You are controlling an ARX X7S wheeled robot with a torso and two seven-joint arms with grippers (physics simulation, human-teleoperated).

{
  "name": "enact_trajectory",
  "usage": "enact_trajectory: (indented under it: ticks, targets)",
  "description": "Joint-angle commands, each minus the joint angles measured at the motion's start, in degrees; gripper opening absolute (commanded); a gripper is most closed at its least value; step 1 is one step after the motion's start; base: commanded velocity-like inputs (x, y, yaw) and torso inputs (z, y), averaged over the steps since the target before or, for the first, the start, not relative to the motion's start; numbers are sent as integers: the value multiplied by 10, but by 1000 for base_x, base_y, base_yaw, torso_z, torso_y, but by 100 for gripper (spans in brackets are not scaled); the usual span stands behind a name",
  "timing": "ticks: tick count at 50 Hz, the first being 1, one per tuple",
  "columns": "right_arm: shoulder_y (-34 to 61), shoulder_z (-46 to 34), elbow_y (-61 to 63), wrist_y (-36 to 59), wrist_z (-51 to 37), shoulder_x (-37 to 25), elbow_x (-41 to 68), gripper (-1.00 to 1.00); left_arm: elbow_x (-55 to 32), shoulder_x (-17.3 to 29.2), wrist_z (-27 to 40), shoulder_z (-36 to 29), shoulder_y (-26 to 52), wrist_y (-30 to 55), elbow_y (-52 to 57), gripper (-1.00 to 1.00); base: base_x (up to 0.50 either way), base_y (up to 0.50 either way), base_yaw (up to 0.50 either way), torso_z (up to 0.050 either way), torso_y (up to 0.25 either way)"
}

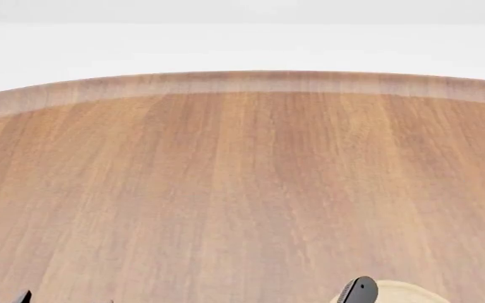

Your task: Put the chocolate pudding to the left of the plate.

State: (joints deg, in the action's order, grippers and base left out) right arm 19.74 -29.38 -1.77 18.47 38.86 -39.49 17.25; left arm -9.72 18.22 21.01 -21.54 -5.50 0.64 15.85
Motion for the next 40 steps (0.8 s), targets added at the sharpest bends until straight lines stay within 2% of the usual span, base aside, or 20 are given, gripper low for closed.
enact_trajectory:
  ticks: [1,22,40]
  targets:
    - [39,-10,-53,-22,15,28,-19,-100,0,1,1,-3,1,-2,-3,100,0,0,0,0,0]
    - [62,-14,-117,-56,27,58,-18,-100,1,4,3,-10,1,-2,-1,100,0,0,0,0,0]
    - [84,-24,-240,-119,38,105,-30,-100,0,7,4,-13,2,-3,-1,100,0,0,0,0,0]
